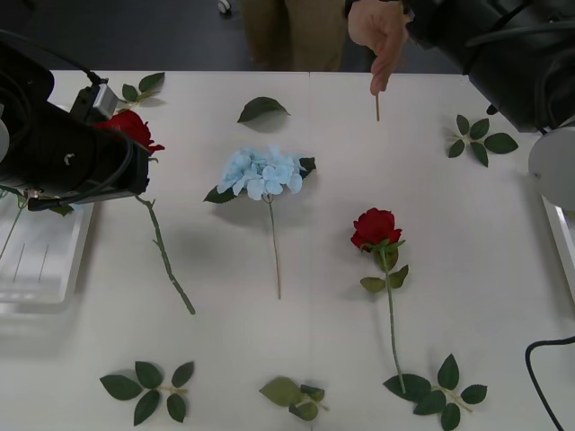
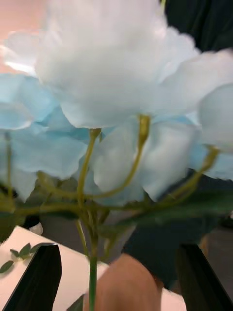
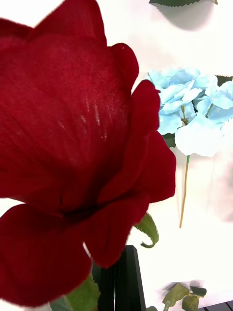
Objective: Place the red flowers into the right box and the blue flowers into the left box. If a person shows an open palm, hand one flower to the person first, then continue sorting.
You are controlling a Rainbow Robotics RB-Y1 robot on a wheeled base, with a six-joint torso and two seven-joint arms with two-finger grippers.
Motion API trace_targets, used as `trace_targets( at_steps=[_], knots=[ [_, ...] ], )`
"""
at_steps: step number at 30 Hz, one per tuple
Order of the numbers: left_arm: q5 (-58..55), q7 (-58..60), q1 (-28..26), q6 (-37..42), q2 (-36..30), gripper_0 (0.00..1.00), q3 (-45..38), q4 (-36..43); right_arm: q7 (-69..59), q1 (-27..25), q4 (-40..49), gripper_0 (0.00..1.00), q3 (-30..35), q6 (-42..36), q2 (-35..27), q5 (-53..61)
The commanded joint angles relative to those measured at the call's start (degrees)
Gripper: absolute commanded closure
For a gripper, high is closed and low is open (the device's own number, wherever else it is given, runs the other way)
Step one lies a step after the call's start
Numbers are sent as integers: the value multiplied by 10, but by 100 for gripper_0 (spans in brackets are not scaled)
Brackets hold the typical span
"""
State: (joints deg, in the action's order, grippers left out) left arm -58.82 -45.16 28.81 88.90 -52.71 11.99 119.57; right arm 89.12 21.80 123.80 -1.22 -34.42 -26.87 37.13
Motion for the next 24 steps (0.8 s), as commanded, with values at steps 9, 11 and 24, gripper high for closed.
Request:
trace_targets(
  at_steps=[9,11,24],
  knots=[
    [6,-26,-11,2,6,100,-12,15,-28,-128,201,32,109,-170,-23,113],
    [6,-26,-11,2,6,100,-12,15,-32,-135,196,31,109,-170,-23,124],
    [8,-26,-12,2,6,100,-12,15,-10,-176,6,32,113,-171,-42,329]
  ],
)
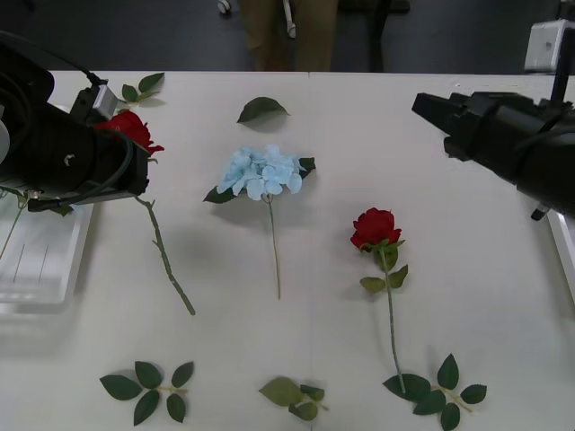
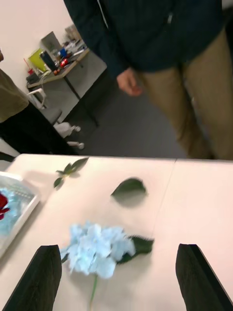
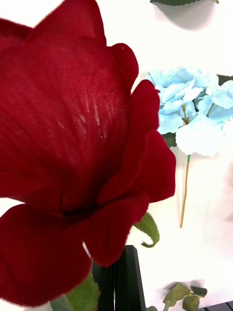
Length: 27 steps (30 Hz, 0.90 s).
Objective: Place the red flowers into the right box and the blue flowers into the left box. If a person shows an open palm, hand one flower to the person first, then continue sorting.
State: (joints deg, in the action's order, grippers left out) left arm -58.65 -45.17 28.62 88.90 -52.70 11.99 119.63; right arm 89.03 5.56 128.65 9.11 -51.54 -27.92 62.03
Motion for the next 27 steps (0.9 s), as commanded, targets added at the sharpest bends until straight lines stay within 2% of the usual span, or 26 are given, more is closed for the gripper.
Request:
trace_targets(
  at_steps=[1,9,14,19,27],
  knots=[
    [7,-26,-10,3,6,100,-12,15,-6,-17,-63,31,14,0,-33,107],
    [14,-38,-16,3,6,100,-12,15,105,-21,-176,32,43,0,-33,255],
    [33,-99,-21,-23,28,100,-13,14,137,-18,-185,32,49,-37,-33,284],
    [52,-174,-34,-91,75,100,-12,14,139,-14,-185,32,57,-91,-33,309],
    [47,-367,-51,-283,160,100,-12,15,142,-14,-185,32,63,-132,-32,335]
  ],
)
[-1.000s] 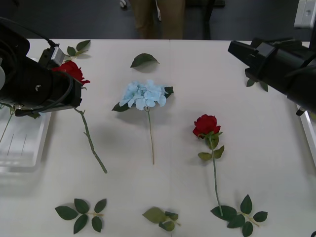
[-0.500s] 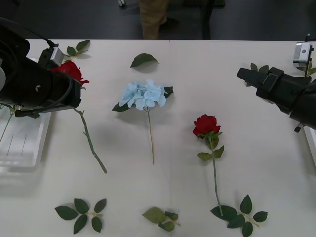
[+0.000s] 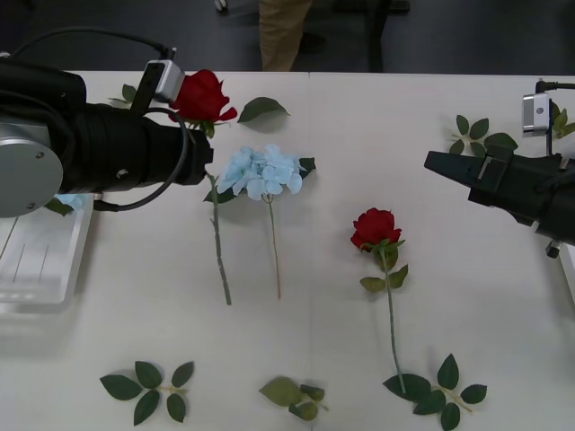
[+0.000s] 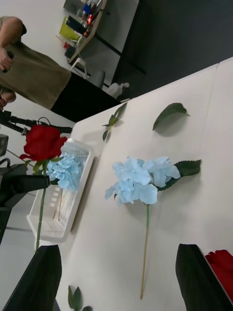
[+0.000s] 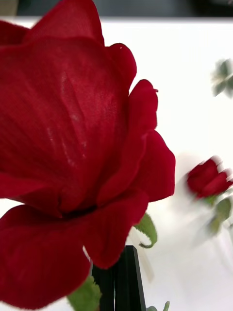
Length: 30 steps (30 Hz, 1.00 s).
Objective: Place the red flowers into the right box and the blue flowers into the left box. If a person shows an open palm, hand one flower to the person first, then continue sorting.
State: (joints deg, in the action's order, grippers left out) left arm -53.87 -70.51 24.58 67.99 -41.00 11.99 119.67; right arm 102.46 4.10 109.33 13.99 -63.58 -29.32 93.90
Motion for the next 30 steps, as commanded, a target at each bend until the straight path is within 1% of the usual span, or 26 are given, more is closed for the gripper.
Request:
trace_targets(
  at_steps=[1,5,8,9,10,15,21,26,28,30],
  knots=[
    [-4,-143,-11,-105,53,100,-12,14,9,0,8,31,14,-15,-18,20],
    [-15,-217,-11,-185,100,100,-12,14,13,0,8,32,17,-30,-18,24],
    [-42,-262,-8,-229,133,100,-12,14,18,-1,8,32,17,-41,-16,26],
    [-42,-262,-8,-229,133,100,-12,14,18,-1,8,32,17,-41,-16,26],
    [-48,-289,-6,-248,151,100,-12,14,20,-1,7,32,17,-42,-10,38],
    [-52,-348,9,-255,199,100,5,14,42,-1,-12,32,7,-48,27,104],
    [33,-347,21,-269,255,100,35,12,139,10,-59,32,-50,-44,32,197],
    [60,-339,33,-270,270,100,46,12,182,12,-61,32,-90,-22,32,223],
    [61,-338,33,-271,271,100,47,12,198,14,-61,35,-108,-4,32,225],
    [63,-337,34,-274,270,100,48,12,211,16,-61,35,-126,14,33,226]
  ],
)
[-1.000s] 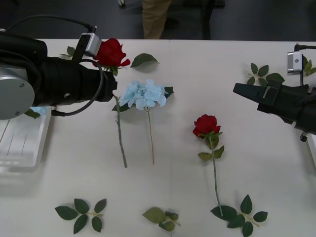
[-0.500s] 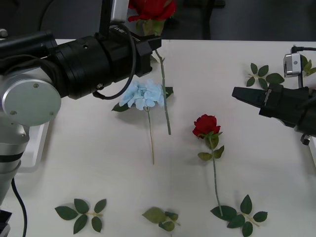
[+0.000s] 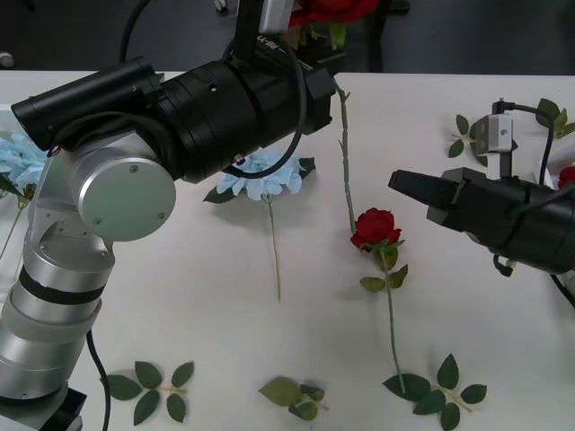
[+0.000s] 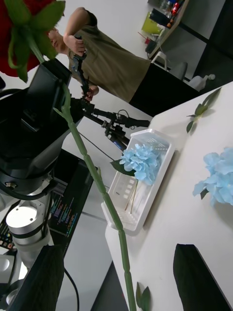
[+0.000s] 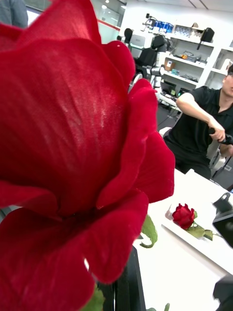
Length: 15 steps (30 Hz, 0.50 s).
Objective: Place the red flowers into the right box and the blue flowers into the left box. If a person shows an open palm, hand one flower to the person first, then continue sorting.
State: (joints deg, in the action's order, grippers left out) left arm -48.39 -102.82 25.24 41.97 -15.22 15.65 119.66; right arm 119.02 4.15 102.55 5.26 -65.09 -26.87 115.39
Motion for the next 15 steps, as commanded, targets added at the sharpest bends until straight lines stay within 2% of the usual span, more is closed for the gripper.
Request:
trace_targets(
  at_steps=[1,13,15],
  knots=[
    [8,-13,27,-14,12,100,11,12,52,19,6,35,-47,39,9,11],
    [8,-5,31,-13,-5,100,12,12,72,88,6,36,-122,174,28,0],
    [5,-5,31,-13,-9,100,12,12,73,97,6,47,-131,195,29,0]
  ],
)
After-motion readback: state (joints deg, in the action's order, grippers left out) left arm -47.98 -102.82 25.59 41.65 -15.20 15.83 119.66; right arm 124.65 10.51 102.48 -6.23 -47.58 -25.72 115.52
